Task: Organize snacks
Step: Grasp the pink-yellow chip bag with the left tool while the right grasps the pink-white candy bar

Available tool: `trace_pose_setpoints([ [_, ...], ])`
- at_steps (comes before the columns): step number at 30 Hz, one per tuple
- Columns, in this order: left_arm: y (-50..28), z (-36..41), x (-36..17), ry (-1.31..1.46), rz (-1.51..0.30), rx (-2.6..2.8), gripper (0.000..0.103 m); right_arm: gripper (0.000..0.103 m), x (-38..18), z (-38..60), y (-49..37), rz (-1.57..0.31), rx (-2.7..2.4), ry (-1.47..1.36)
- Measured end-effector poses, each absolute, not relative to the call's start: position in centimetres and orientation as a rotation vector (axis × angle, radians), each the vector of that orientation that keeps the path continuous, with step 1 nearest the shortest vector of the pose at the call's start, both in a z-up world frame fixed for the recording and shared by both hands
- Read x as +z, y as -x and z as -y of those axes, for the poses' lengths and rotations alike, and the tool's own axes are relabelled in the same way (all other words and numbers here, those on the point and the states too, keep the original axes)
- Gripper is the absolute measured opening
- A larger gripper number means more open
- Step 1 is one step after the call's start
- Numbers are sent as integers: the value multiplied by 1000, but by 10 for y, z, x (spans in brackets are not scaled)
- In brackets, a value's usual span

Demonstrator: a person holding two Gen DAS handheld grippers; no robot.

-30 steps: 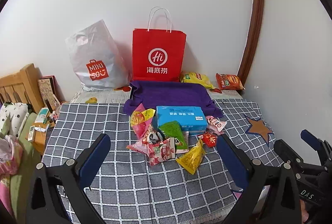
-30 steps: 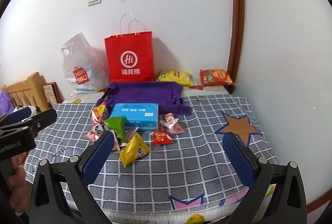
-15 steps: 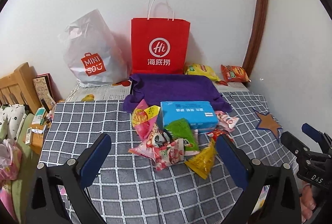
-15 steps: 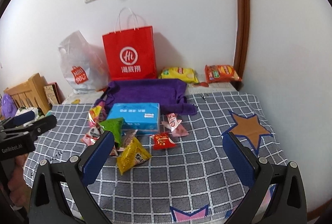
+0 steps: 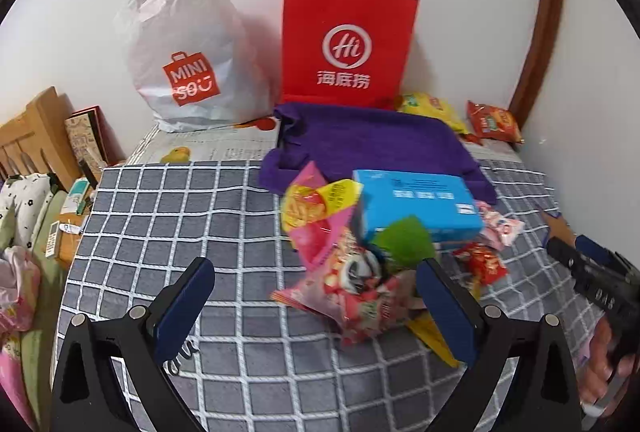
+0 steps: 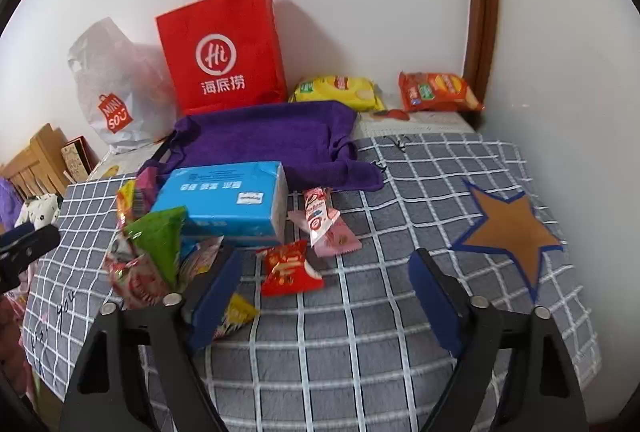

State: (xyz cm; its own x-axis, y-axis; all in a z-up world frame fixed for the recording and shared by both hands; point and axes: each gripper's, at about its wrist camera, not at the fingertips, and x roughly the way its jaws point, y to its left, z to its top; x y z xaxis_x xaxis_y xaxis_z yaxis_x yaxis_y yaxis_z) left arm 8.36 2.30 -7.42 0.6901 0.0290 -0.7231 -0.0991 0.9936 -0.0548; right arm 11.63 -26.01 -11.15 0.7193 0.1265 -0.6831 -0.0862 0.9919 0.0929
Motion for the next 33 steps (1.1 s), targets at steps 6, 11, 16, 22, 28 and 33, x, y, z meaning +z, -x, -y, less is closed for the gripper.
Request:
trace_pose_setpoints([
  [6, -104, -37, -89, 107, -849, 107, 101, 65, -129, 250, -171, -802, 139, 1],
  [11, -118, -43, -97, 131, -874, 116, 101, 57, -148, 240, -212, -846, 170, 45],
  [16, -131, -43, -103, 157, -890, 121, 101, 50, -172, 232, -234, -908, 203, 90],
  [22, -146, -35, -110, 167, -906, 116, 101, 36, -194, 232, -240, -966, 244, 112],
  [28, -168, -22, -116, 117, -944, 105, 101, 22, -184, 244, -230, -927, 271, 79],
  [33, -188, -19, -125, 85, -983, 113, 101, 21, -178, 254, -223, -909, 272, 60],
])
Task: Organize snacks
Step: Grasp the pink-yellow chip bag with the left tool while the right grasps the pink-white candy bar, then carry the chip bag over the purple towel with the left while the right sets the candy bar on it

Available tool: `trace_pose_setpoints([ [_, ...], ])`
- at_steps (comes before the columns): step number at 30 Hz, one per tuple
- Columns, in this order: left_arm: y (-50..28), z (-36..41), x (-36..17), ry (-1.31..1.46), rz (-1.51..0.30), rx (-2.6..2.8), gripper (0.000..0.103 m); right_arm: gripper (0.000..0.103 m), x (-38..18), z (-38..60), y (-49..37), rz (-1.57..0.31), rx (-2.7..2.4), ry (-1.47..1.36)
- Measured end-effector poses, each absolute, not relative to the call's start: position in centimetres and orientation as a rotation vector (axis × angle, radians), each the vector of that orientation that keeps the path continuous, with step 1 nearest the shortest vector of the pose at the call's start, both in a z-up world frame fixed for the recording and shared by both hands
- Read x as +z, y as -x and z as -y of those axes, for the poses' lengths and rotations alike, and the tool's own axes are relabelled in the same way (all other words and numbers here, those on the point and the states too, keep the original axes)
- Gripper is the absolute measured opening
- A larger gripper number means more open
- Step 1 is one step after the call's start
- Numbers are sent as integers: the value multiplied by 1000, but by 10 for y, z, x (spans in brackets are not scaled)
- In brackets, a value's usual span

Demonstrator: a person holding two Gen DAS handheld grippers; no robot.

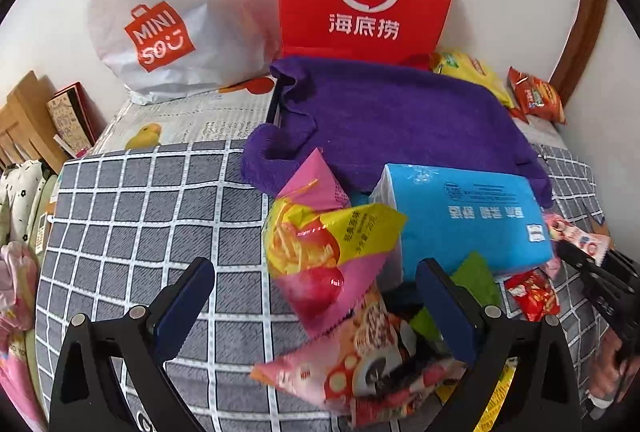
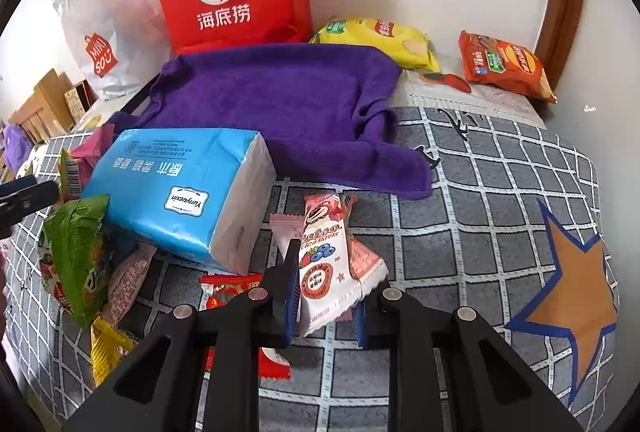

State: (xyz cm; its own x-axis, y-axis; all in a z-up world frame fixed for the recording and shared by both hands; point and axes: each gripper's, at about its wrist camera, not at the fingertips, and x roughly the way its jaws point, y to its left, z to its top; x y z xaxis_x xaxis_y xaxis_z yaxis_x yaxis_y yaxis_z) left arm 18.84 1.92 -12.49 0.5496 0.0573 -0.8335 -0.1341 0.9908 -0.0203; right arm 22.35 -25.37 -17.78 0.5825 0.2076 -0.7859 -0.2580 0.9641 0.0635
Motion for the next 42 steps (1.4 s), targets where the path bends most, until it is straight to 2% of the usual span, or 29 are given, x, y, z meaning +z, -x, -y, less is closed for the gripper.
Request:
trace_pose_setpoints([
  [10, -218, -28, -150, 90, -1054, 136, 101, 22, -178, 264, -221, -929, 291, 12],
  [13, -223, -32, -156, 125, -1064, 124, 97, 24, -182, 262, -227, -946, 295, 17],
  [15, -226, -36, -157, 144, -1068, 118, 87, 25, -186, 261, -232, -962, 293, 10],
  [17, -229, -37, -160, 152, -1087, 105, 64, 30, -191, 259, -238, -983, 298, 5],
  [20, -228, -37, -162, 161, -1088, 79, 57, 29, -193, 258, -242, -980, 297, -9],
  [22, -226, -36, -158, 152, -1079, 69, 54, 23, -192, 257, -242, -974, 293, -12],
  [42, -174, -36, -78, 145, -941, -4, 54, 18, -122, 263, -183, -836, 259, -54],
])
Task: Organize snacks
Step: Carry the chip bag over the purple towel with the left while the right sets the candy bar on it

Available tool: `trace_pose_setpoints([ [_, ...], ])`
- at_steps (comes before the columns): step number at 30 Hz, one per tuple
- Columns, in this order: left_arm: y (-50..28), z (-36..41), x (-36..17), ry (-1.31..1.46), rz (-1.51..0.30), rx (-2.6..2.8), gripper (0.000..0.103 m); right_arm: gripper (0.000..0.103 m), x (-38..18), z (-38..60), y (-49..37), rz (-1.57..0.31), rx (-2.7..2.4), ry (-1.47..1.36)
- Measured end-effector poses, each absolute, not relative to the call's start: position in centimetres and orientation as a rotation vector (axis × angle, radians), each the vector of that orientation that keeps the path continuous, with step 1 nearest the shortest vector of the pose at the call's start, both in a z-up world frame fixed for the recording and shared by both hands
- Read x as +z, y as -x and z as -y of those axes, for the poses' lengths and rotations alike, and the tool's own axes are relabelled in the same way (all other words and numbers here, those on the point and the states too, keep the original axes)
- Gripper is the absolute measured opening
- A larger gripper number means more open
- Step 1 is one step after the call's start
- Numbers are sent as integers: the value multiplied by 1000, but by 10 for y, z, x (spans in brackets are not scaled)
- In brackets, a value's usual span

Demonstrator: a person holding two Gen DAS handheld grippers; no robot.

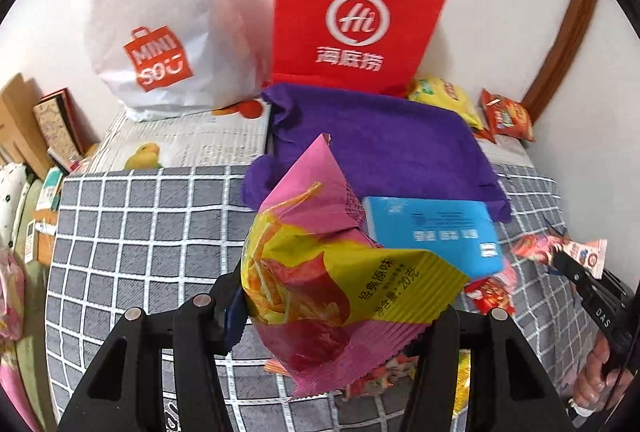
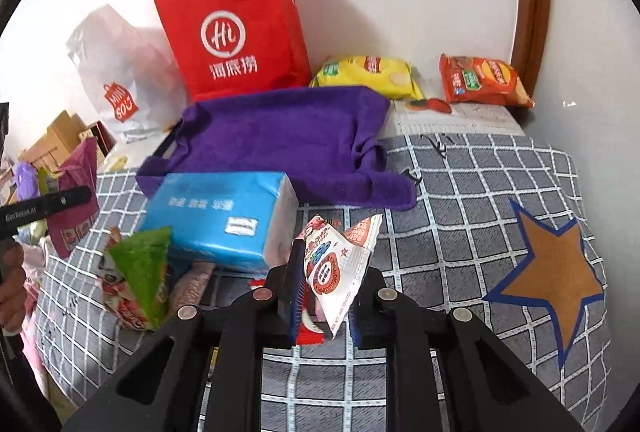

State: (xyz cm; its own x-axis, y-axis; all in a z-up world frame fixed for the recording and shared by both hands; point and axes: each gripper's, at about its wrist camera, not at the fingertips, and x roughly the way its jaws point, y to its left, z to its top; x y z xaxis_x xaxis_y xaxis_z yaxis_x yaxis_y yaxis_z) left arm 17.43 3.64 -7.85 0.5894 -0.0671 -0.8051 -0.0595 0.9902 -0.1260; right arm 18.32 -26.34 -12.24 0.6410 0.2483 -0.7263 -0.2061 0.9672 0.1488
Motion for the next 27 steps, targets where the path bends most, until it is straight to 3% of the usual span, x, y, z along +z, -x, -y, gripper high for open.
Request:
trace_pose_setpoints([
  [10, -195, -22, -60, 114, -917, -80, 54, 18, -88, 244, -196, -789, 235, -52],
  [27, -297, -26, -66, 86, -924, -100, 54, 18, -73, 210, -306, -754, 222, -23],
])
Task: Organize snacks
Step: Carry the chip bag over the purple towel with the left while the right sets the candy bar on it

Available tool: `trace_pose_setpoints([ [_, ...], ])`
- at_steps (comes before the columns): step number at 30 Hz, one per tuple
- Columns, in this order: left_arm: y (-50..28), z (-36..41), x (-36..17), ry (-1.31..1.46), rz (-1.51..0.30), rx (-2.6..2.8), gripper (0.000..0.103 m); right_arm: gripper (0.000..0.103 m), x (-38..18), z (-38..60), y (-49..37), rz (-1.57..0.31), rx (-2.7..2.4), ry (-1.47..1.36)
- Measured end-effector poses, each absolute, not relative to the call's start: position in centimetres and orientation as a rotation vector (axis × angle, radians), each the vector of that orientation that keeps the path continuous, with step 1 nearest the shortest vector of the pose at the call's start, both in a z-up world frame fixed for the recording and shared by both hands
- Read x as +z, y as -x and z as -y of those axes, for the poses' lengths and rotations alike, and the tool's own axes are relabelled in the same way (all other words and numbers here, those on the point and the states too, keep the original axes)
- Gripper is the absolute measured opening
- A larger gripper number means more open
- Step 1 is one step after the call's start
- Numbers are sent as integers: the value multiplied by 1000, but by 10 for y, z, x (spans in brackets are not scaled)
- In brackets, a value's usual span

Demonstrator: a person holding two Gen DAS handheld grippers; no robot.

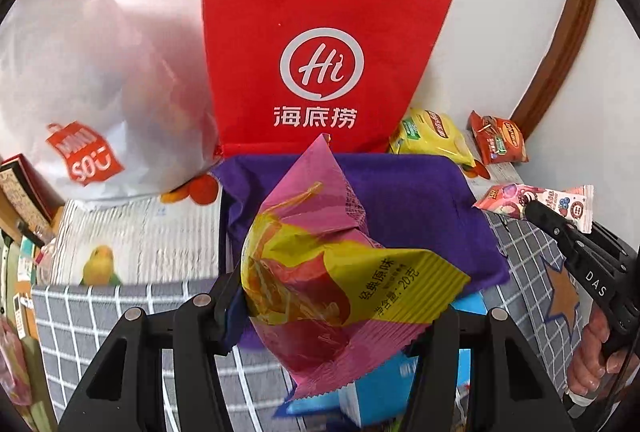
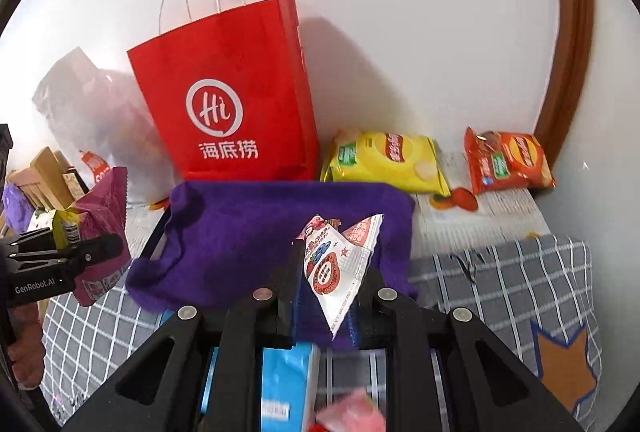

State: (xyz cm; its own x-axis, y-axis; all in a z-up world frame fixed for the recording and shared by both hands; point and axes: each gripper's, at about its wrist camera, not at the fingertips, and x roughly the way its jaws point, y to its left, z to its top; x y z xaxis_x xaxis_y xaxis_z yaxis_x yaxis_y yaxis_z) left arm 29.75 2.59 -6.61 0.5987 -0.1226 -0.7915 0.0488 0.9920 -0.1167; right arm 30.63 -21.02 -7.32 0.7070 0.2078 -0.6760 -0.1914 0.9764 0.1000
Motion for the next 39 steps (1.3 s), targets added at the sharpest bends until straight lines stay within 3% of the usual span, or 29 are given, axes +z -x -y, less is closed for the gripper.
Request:
trace_pose_setpoints([
  [13, -362, -26, -88, 100, -955, -98, 54, 18, -83, 188, -375, -752, 235, 10],
  [22, -387, -38, -134, 120, -1021, -81, 54, 18, -124, 183, -408, -828, 239, 37],
  [39, -401, -28, -162, 118, -1071, -96, 54, 19, -161, 188, -424, -897, 226, 80],
])
